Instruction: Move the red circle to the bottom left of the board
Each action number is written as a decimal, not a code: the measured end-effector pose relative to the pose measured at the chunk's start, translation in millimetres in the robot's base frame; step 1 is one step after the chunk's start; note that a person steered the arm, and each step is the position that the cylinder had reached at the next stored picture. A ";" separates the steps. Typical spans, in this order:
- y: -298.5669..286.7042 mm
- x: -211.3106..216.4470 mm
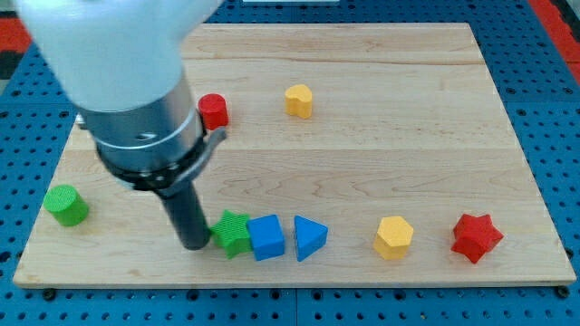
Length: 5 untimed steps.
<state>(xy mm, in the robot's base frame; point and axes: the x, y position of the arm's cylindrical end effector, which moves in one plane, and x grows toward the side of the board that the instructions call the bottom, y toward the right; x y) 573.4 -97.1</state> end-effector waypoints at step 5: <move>25.6 -171.2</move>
<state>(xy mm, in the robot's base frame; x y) 402.2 -71.4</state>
